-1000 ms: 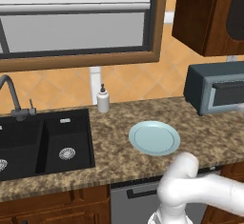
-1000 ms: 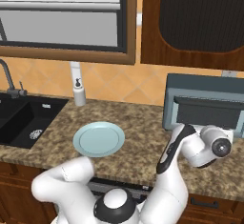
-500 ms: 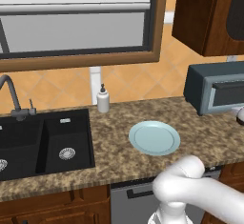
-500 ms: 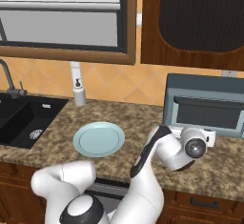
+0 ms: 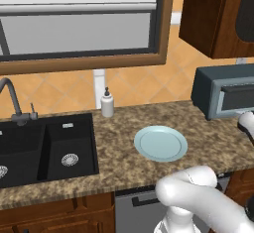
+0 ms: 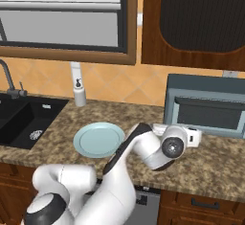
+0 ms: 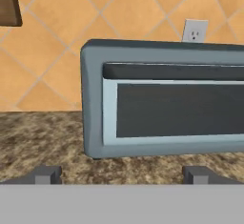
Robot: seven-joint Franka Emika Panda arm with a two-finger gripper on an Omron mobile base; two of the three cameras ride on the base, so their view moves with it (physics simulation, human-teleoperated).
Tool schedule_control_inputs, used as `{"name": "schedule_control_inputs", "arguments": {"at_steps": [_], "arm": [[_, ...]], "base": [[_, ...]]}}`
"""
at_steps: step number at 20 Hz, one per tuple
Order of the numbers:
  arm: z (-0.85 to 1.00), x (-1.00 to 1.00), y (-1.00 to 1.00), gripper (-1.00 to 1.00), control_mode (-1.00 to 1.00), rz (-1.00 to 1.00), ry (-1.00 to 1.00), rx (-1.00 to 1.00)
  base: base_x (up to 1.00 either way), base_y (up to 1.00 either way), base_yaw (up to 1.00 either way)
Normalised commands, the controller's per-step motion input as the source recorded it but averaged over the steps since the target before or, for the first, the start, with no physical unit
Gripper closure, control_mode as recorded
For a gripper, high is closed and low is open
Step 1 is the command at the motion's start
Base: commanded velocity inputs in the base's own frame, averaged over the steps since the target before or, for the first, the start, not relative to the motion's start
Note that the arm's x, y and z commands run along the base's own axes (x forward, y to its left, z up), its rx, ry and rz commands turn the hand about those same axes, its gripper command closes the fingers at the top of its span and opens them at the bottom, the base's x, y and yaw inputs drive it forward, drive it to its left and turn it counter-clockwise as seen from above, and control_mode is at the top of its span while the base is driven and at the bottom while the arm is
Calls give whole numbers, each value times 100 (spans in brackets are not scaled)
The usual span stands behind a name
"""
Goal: Pick up the kebab skewer and baguette bread, and place them inside the toaster oven. Close the toaster oven door and start by setting the timer.
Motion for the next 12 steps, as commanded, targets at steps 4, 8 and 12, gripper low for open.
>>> {"name": "schedule_control_inputs", "arguments": {"at_steps": [4, 8, 12], "arm": [[8, -26, 7, -100, -100, 0, 0, 0], [0, -9, 2, -100, -100, 0, 0, 0], [0, -27, 1, -100, -100, 0, 0, 0]], "base": [[0, 0, 0], [0, 0, 0], [0, 0, 0]]}}
